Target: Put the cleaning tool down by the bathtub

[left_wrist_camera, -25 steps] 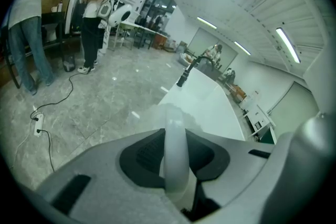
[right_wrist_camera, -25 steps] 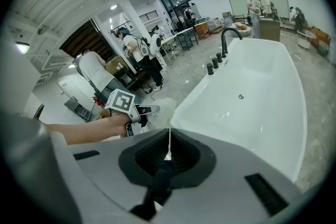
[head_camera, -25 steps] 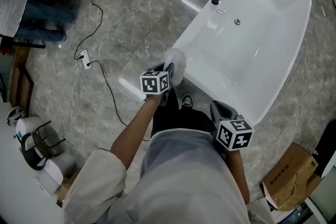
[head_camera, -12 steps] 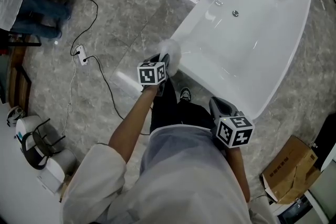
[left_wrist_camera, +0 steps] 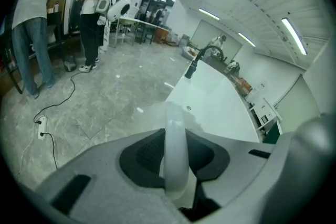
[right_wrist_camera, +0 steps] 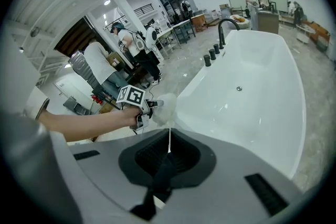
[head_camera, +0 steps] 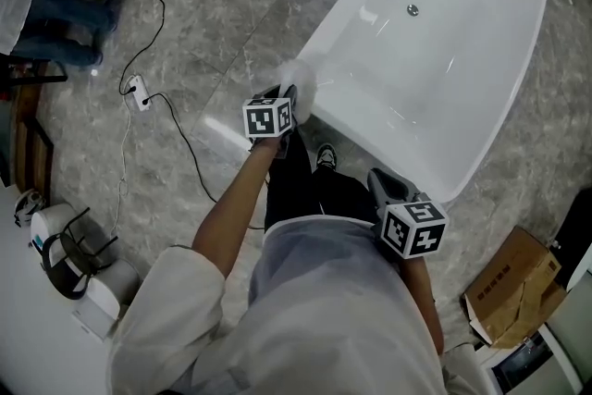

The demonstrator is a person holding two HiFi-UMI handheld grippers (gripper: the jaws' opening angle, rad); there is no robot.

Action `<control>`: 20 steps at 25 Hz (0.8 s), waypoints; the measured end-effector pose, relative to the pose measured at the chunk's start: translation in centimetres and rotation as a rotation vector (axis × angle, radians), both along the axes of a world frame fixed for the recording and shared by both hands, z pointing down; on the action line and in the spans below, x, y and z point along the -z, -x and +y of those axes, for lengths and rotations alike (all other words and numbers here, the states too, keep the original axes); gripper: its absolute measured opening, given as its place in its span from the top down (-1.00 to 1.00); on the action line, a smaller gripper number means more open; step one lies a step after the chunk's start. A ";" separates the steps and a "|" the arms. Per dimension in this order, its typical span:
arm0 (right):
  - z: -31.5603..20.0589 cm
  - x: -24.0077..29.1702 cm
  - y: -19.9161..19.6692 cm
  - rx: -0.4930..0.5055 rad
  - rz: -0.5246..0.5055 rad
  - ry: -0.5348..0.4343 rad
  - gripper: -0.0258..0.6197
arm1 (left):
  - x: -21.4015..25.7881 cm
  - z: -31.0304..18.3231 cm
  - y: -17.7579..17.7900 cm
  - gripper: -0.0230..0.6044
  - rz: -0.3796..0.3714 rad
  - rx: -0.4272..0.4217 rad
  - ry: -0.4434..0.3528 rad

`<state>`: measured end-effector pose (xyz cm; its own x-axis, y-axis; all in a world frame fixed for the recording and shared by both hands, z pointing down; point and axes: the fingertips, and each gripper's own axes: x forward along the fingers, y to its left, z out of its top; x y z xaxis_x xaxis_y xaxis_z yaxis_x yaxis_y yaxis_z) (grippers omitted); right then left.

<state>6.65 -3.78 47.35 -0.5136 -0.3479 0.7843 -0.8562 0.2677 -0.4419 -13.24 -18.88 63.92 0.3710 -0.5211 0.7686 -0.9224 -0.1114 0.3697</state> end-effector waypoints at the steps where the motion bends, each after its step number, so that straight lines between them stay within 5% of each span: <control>1: 0.0 -0.1 0.0 0.002 0.003 0.003 0.88 | -0.1 -0.2 -0.1 0.64 0.005 0.001 -0.004; 8: 0.1 -0.8 -0.1 0.004 0.012 0.019 0.88 | -1.4 -1.3 -0.5 0.64 0.028 0.021 0.008; 20: 0.5 -1.4 -0.8 -0.027 0.024 0.056 0.88 | -3.8 -3.0 -1.4 0.64 -0.038 -0.020 -0.010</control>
